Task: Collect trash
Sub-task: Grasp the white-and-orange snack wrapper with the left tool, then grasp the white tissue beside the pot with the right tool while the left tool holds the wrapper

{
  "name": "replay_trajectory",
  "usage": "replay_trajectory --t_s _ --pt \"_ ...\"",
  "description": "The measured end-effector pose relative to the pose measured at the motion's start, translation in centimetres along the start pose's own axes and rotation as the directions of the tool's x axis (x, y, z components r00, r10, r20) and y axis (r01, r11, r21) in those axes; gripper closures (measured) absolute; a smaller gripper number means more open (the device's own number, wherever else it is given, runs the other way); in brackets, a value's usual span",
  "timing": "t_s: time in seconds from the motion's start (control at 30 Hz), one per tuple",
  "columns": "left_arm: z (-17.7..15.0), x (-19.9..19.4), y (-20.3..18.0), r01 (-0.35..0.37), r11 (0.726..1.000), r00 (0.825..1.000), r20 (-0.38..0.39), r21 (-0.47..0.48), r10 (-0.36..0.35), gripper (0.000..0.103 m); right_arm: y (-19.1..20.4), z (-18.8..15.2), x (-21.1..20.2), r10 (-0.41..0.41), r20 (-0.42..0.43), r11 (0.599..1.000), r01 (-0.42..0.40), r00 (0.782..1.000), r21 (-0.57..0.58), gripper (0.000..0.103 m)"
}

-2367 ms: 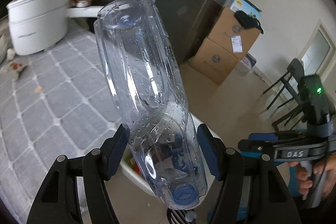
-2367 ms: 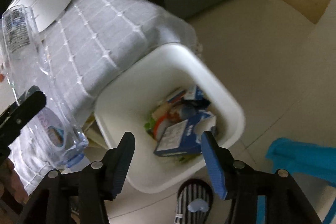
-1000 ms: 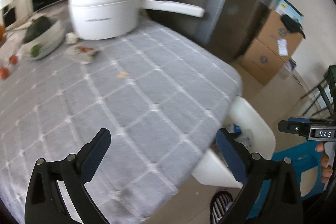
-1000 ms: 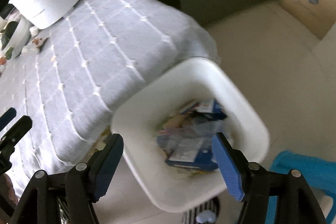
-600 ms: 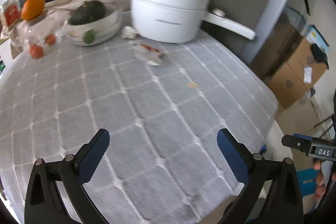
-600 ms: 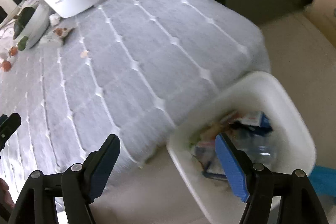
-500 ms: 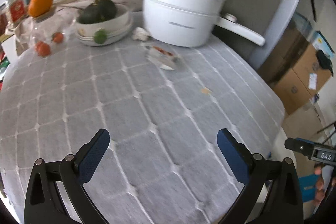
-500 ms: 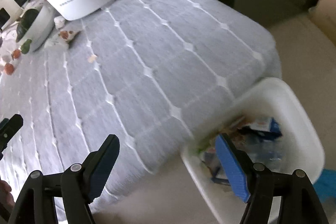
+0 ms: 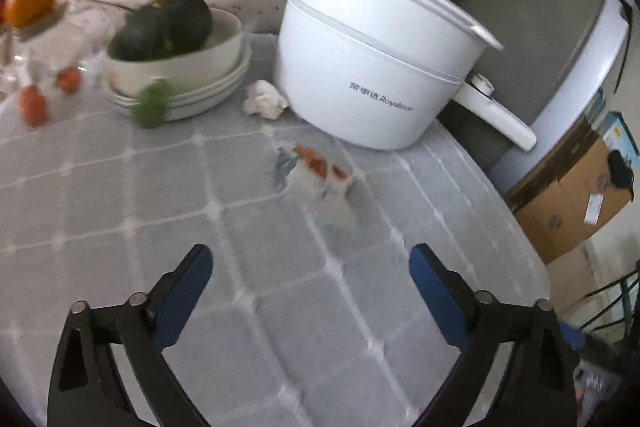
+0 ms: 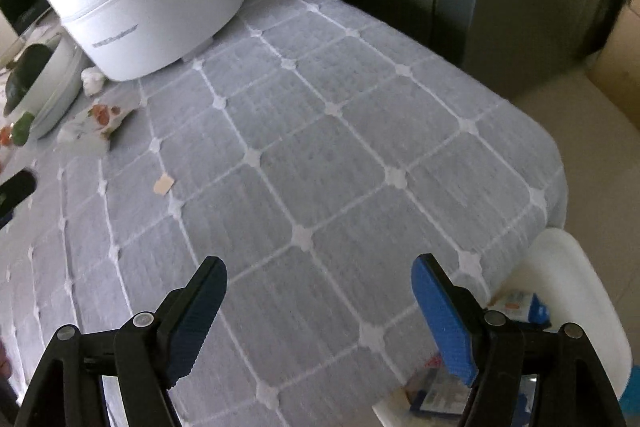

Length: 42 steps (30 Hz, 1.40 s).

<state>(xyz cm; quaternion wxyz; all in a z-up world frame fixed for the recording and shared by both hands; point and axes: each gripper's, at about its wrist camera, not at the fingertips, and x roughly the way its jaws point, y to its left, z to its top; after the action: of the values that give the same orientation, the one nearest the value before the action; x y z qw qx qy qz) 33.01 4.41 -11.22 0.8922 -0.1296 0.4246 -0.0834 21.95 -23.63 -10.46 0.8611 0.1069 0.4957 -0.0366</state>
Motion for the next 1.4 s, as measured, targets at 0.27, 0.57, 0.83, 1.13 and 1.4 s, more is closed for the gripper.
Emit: replay_trajectory --t_s 0.27,0.57,0.83,1.13,1.4 --pt "2.0 5.2 0.8 0.016 0.997 1.0 -0.001 -0.071 -0.016 0.078 1.3 0.9 0.9 0.004 0.074 1.0 -0.002 0.997 -0.027 0.022" --pt "2.7 -0.1 4.9 -0.034 0.998 0.998 0.054 0.06 0.031 0.101 7.0 3.0 2.5 0.101 0.174 0.995 -0.101 0.98 -0.009 0.023" --pt "2.6 -6.1 11.4 -0.042 0.997 0.992 0.12 0.07 0.034 0.101 17.8 6.5 9.2 0.239 0.177 0.97 -0.228 0.955 -0.083 0.043" --pt "2.8 -8.1 15.0 0.009 0.999 0.989 0.145 0.034 -0.014 0.101 24.1 11.2 14.4 0.251 0.174 0.966 -0.257 0.952 0.013 0.055" --pt "3.1 -8.0 16.5 0.017 1.0 0.99 0.14 -0.026 -0.013 0.101 25.9 12.5 17.3 0.192 0.232 0.972 -0.217 0.954 0.092 0.079"
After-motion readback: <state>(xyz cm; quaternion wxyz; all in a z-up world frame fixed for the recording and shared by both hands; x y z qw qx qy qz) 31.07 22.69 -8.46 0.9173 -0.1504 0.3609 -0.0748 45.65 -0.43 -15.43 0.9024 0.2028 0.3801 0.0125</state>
